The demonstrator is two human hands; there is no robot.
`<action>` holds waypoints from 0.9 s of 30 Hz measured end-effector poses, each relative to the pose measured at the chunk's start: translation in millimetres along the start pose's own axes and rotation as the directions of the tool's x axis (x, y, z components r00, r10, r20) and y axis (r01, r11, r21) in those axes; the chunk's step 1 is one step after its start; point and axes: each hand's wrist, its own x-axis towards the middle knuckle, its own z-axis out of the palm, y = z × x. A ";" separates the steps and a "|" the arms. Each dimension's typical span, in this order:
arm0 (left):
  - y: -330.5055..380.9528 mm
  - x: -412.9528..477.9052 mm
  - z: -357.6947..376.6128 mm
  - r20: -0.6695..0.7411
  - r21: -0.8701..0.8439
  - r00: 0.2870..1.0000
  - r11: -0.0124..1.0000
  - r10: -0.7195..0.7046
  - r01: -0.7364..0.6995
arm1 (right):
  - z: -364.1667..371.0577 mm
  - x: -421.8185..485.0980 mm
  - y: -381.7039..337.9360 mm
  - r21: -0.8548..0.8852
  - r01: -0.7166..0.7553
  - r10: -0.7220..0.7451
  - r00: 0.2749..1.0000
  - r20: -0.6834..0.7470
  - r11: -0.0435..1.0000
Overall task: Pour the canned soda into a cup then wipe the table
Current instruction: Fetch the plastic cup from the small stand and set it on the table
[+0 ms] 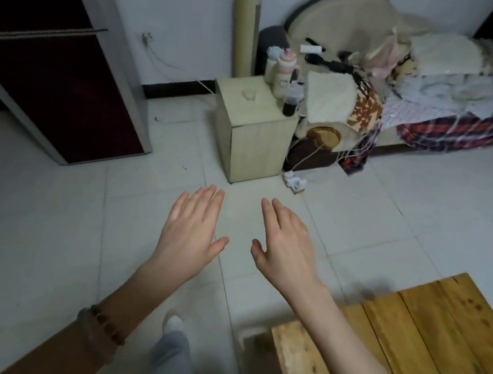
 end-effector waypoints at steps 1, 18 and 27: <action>-20.6 8.6 1.1 -0.004 0.003 1.000 1.000 -0.004 0.004 | 6.8 17.9 -10.9 -0.002 0.001 -0.001 1.000 -0.003 1.000; -273.7 176.7 22.5 -0.035 0.008 0.999 1.000 -0.001 0.001 | 82.6 288.6 -118.3 0.018 0.035 -0.034 0.998 -0.047 0.999; -360.9 292.0 57.5 -0.031 0.026 0.999 0.999 -0.036 0.037 | 127.3 438.3 -118.5 0.024 0.046 -0.045 0.997 -0.061 0.999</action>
